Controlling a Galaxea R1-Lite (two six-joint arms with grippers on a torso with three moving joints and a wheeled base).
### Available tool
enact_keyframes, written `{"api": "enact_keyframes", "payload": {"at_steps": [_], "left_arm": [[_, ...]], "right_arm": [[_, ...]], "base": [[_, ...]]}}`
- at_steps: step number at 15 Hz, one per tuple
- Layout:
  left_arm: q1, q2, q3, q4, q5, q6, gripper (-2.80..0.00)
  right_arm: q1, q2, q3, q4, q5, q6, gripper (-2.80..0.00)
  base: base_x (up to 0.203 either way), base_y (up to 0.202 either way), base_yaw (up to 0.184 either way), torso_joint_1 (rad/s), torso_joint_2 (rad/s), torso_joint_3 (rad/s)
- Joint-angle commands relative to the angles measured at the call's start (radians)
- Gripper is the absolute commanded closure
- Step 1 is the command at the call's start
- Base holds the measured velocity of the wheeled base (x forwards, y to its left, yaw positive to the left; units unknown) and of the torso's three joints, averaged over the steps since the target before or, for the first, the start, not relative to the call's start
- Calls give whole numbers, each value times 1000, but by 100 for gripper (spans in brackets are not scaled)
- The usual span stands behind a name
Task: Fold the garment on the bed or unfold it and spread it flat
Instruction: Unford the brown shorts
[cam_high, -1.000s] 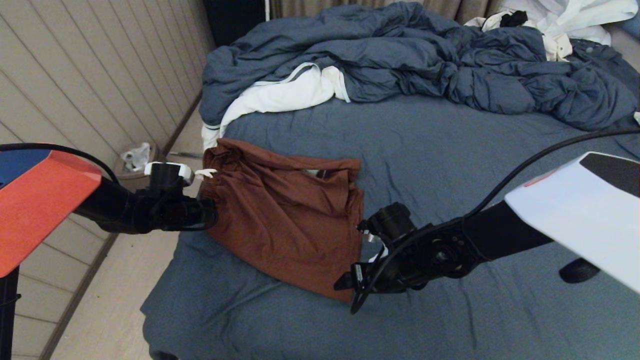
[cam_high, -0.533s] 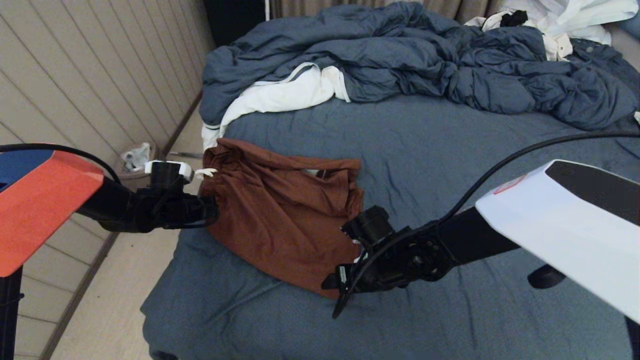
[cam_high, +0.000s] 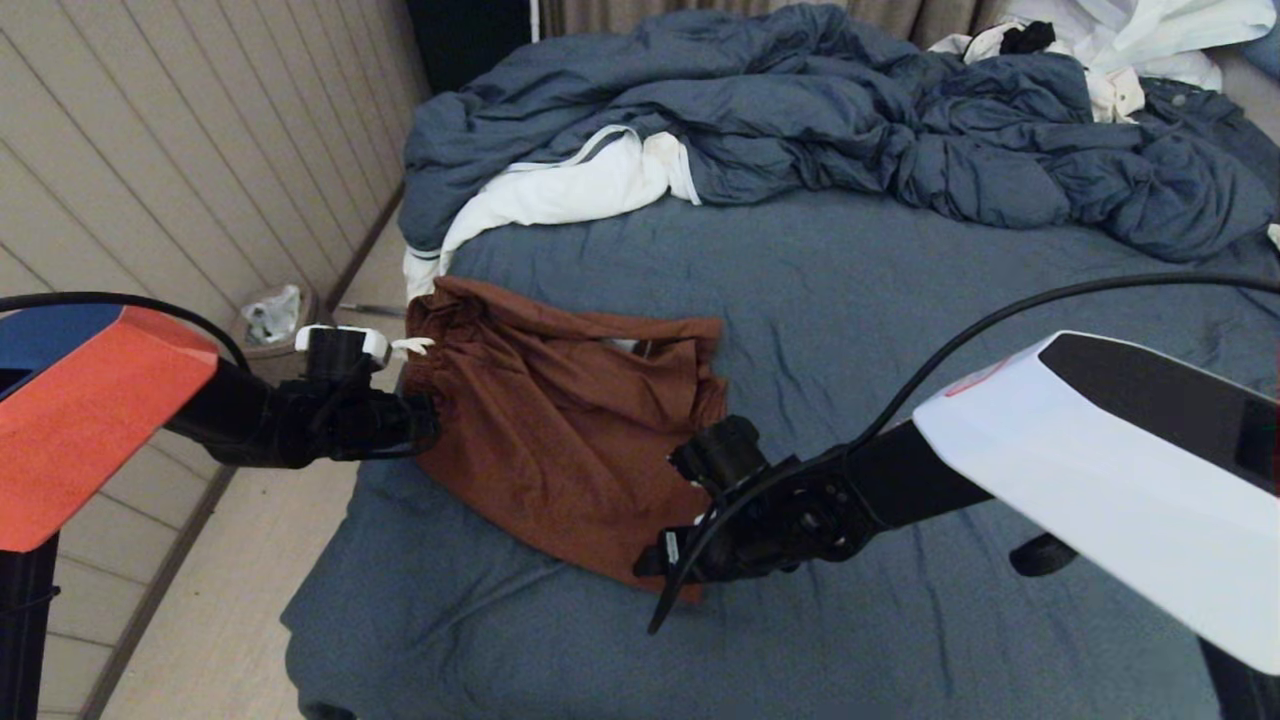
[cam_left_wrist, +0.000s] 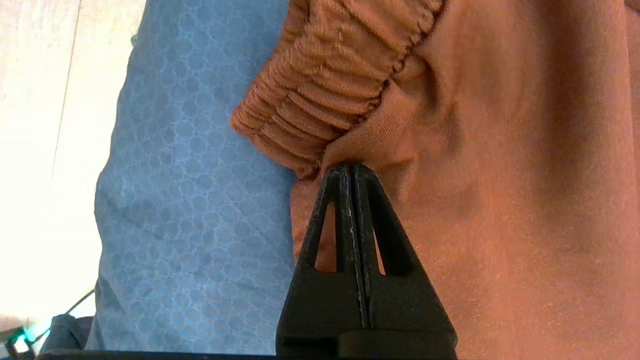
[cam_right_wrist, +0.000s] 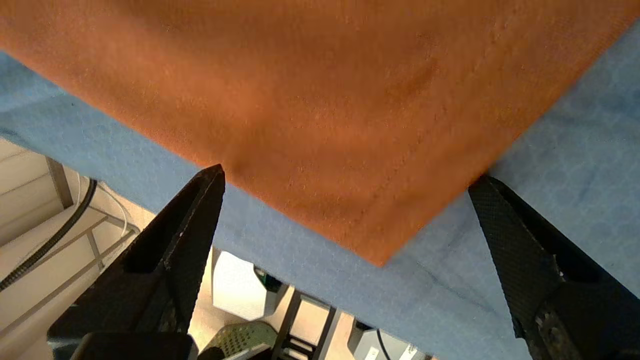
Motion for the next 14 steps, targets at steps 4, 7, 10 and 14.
{"api": "enact_keyframes", "payload": {"at_steps": [4, 7, 10, 14], "left_arm": [[0, -22, 16, -2, 10, -3, 0], [1, -59, 19, 5, 17, -26, -280], [2, -64, 19, 5, 18, -26, -280], [3, -4, 10, -2, 18, -27, -280]], "right_arm": [[1, 23, -17, -2, -1, 2, -280], [-8, 26, -22, -2, -1, 2, -280], [-10, 26, -22, -2, -1, 0, -280], [-8, 29, -23, -3, 0, 0, -280]], "base": [[0, 0, 0, 0, 0, 0], [0, 0, 0, 0, 0, 0], [0, 0, 0, 0, 0, 0], [0, 0, 0, 0, 0, 0]]}}
